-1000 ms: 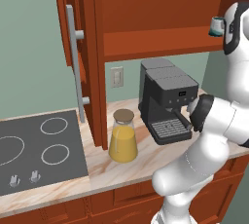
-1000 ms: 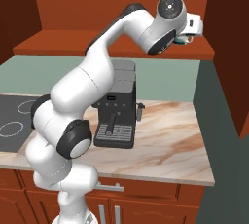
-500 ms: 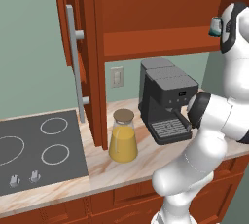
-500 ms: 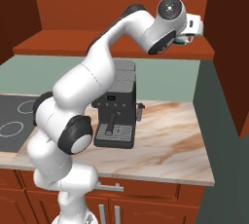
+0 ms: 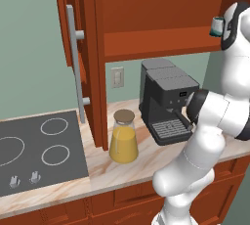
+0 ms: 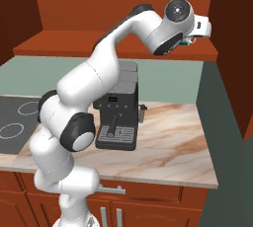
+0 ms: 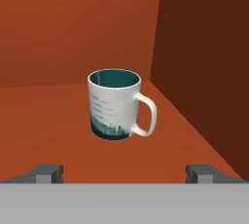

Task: There is a tray on the dining counter. Grab the cup, mug, and pitcher and place them on the tray. The pitcher may be placed next to the tray if it cannot fit the tray.

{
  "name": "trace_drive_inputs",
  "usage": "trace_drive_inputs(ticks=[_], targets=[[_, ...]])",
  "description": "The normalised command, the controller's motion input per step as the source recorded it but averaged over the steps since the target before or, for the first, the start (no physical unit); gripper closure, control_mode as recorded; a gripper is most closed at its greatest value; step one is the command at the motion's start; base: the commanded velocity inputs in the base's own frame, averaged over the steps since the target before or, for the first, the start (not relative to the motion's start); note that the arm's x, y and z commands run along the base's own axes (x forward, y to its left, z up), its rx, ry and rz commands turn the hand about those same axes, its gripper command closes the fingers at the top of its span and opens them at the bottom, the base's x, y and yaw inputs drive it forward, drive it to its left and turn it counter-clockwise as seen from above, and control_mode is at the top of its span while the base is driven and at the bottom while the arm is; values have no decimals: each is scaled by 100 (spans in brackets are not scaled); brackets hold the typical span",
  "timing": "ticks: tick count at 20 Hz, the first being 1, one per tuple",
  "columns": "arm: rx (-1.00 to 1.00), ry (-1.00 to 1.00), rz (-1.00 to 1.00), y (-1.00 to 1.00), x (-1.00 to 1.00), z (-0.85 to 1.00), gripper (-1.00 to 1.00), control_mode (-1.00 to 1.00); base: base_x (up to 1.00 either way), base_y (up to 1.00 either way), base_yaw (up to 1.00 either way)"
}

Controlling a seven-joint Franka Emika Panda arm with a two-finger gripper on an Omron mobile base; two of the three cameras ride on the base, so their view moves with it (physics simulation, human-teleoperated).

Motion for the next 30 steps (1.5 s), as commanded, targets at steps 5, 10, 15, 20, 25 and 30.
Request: trace_drive_inputs(ticks=[5,10,15,20,25,30], targets=[[0,0,0,-3,13,0,-100,-100,0,0,0],[0,0,0,-6,4,0,-100,-100,0,0,0],[0,0,0,-5,5,0,-100,-100,0,0,0],[0,0,0,-1,12,0,-100,-100,0,0,0],[0,0,0,0,18,0,-100,-100,0,0,0],[0,0,0,0,10,-1,-100,-100,0,0,0]])
